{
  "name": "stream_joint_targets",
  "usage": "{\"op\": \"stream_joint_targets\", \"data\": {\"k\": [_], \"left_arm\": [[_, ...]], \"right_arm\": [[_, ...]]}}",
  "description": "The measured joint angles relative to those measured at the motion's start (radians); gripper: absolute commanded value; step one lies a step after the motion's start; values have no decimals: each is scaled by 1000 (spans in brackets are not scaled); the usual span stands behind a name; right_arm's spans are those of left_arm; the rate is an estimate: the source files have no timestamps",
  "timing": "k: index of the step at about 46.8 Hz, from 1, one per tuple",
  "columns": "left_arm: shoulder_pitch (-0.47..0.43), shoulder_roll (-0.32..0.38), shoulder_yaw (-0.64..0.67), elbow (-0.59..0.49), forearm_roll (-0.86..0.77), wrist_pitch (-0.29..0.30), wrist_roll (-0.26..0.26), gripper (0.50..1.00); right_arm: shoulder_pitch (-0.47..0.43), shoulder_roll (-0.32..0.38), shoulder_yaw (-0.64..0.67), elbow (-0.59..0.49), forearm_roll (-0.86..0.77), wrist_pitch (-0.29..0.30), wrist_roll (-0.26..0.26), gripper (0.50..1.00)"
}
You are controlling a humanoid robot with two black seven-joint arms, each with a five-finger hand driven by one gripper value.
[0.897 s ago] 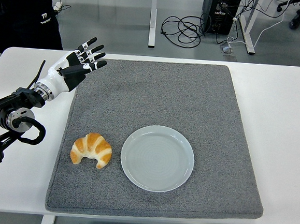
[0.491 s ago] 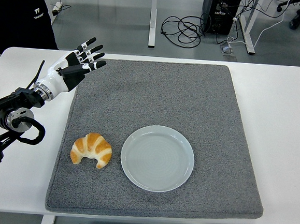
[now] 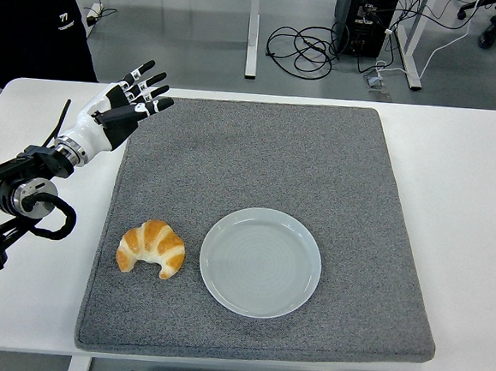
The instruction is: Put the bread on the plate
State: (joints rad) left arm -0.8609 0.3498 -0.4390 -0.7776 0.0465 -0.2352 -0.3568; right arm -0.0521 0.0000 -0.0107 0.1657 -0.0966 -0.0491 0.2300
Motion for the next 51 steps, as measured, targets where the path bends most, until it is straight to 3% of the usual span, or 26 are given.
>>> {"op": "stream_joint_targets", "data": {"k": [39,51], "left_arm": [[0,-2,0,-2,1,-4,-2,968],[-9,12,18,-48,18,6,3,966]], "right_arm": [[0,0,1,0,0,0,0,1000],[0,0,2,0,0,0,0,1000]]}}
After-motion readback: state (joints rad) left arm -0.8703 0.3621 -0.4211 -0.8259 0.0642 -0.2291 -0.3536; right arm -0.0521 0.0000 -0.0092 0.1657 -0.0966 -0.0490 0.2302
